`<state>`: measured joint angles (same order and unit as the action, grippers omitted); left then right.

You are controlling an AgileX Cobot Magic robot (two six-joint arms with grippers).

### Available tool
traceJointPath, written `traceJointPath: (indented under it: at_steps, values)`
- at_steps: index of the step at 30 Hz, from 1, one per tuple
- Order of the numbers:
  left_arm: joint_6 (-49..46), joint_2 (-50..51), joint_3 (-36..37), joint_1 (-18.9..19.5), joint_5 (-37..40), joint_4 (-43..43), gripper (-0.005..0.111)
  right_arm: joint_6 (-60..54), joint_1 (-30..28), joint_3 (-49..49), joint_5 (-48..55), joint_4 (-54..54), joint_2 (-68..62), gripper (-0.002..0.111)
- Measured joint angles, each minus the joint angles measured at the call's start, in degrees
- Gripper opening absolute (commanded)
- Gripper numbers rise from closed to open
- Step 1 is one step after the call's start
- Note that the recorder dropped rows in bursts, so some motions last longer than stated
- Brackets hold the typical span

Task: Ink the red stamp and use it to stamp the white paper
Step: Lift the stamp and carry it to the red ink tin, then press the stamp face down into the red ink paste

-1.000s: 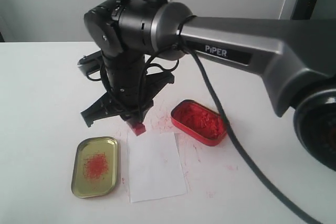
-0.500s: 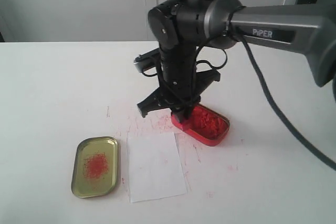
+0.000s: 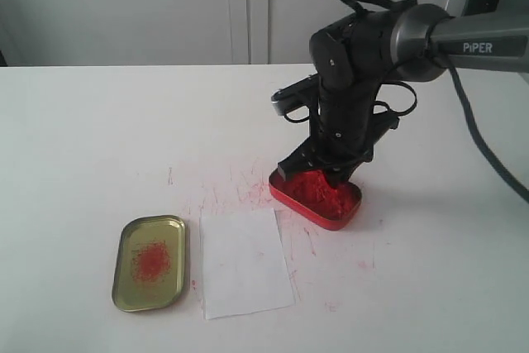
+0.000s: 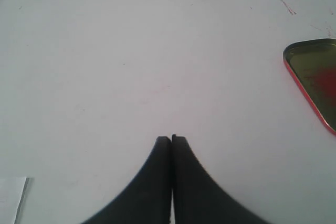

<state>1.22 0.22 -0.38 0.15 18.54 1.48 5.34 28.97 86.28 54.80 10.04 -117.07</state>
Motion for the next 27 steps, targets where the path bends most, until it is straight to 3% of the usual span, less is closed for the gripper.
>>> traceJointPath:
  at_steps: [13,27]
  values:
    - [0.0,0.0,0.0,0.0,0.0,0.0,0.0,-0.27,0.0,-2.65,-7.62,-5.59,0.0,0.0]
    - [0.0,0.0,0.0,0.0,0.0,0.0,0.0,-0.4,0.0,-2.65,-8.87,-6.37,-2.08,0.0]
